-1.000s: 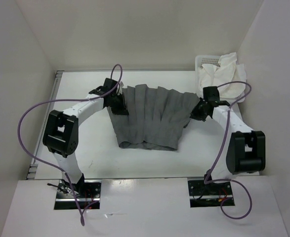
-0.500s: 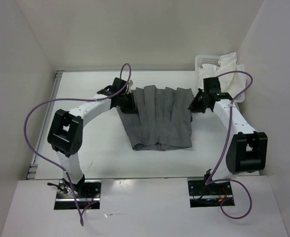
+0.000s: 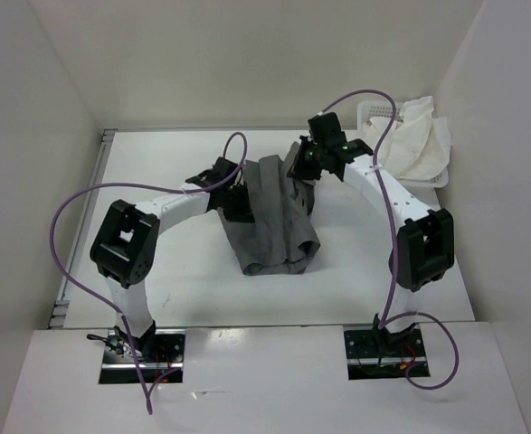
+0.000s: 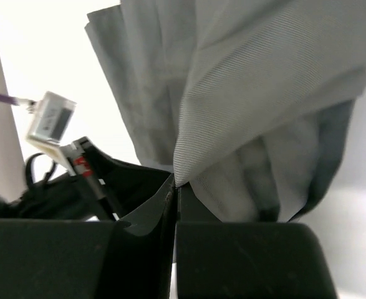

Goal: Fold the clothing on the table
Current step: Fold the skirt

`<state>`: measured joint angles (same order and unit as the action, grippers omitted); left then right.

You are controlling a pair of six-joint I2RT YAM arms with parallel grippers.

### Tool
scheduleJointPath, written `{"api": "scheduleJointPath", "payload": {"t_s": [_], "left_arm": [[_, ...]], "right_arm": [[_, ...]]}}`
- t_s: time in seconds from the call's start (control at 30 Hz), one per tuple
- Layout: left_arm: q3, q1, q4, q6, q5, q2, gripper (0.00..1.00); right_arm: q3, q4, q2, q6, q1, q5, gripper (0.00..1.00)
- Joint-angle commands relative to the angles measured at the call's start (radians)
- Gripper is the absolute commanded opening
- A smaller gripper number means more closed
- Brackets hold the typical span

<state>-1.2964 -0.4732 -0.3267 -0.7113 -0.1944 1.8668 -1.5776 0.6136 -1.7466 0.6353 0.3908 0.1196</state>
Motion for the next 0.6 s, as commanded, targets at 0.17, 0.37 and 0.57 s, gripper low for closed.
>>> {"api": "scheduleJointPath", "payload": {"t_s": [0.17,0.37,0.57], "left_arm": [[0.011,-0.008,0.058,-0.048,0.002,0.066,0.0],[-0.003,-0.008,0.058,-0.05,0.004,0.132,0.0],[-0.003,-0.008,0.067,-0.059,-0.008,0.132,0.0]], "right_arm": [[-0.174,0.026,-0.057,0.024,0.078,-0.005,0.0],[-0.283,0.026,-0.129,0.033,0.168,0.005,0.0],[-0.242,-0.066,-0.159,0.066,0.255,0.061,0.0]]}}
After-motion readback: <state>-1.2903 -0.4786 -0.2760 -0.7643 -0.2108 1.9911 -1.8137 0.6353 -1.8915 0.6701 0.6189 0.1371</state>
